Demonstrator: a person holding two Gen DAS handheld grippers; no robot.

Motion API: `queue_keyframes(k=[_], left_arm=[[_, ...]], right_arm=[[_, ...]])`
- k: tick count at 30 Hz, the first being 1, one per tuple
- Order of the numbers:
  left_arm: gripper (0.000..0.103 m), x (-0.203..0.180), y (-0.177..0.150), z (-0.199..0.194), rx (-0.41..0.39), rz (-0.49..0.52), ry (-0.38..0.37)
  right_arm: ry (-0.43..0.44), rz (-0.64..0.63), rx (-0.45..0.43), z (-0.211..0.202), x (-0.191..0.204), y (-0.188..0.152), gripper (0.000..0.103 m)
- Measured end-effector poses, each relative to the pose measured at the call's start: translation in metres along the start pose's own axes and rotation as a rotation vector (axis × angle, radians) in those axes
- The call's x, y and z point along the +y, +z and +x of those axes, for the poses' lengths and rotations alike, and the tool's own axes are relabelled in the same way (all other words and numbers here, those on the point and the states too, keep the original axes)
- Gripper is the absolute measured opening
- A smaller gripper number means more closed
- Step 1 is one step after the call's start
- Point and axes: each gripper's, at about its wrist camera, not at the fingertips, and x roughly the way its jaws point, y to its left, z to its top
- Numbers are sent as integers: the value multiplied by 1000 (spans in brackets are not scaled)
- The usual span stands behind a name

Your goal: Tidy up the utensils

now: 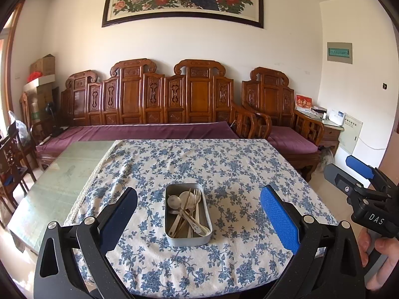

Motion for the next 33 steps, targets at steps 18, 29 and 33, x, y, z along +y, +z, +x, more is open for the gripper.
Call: queue_keyframes(k=[18, 29, 33], left_arm=[[95, -1, 2, -1, -3, 1, 0], [95, -5, 3, -6, -14, 8, -3], [95, -5, 2, -6, -16, 9, -2]], right_arm=[[4, 0, 4, 2, 1, -1, 100], [6, -2, 0, 5, 6, -5, 100], [8, 2, -1, 5, 5, -4, 100]])
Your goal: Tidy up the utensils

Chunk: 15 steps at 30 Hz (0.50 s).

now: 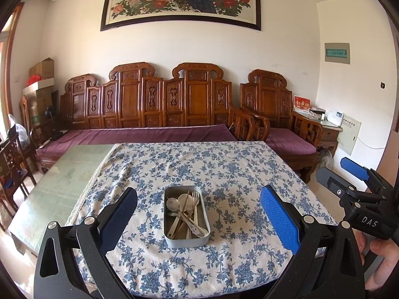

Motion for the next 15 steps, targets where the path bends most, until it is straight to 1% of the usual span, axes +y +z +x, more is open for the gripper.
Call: queue_keyframes(k=[15], left_arm=[[95, 1, 0, -1, 6, -7, 0]], right_arm=[[7, 4, -2, 0, -1, -1, 100]])
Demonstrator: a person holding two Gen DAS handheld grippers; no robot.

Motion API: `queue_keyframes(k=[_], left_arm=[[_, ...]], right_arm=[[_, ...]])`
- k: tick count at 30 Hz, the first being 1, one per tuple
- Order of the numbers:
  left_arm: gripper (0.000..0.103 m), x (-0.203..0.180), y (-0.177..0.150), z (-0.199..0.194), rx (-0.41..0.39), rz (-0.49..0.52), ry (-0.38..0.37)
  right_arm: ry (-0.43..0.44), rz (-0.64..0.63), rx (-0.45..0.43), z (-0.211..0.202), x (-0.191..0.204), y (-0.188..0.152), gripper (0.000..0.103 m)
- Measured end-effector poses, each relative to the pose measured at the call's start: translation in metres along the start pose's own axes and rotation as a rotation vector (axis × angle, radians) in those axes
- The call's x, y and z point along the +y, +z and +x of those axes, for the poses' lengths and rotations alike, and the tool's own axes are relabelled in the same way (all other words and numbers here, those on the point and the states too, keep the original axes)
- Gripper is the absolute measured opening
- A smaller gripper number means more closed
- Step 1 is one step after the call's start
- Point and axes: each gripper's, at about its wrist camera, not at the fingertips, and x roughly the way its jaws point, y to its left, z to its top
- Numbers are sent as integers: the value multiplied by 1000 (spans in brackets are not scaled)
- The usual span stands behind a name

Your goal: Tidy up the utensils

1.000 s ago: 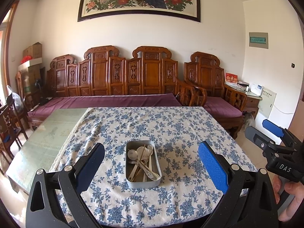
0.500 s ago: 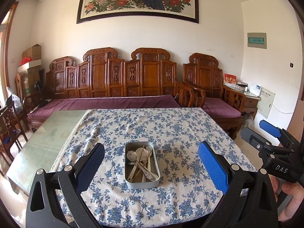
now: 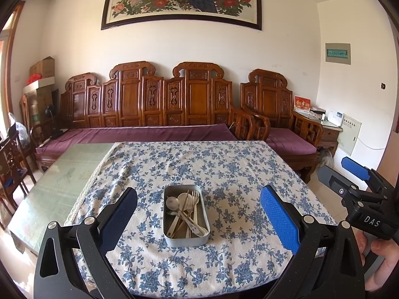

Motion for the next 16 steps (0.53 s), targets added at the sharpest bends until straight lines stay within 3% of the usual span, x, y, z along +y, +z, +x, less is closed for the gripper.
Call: queue_keyframes(k=[16], left_arm=[[95, -1, -1, 2, 6, -1, -2]], right_arm=[[3, -2, 0, 0, 1, -1, 100]])
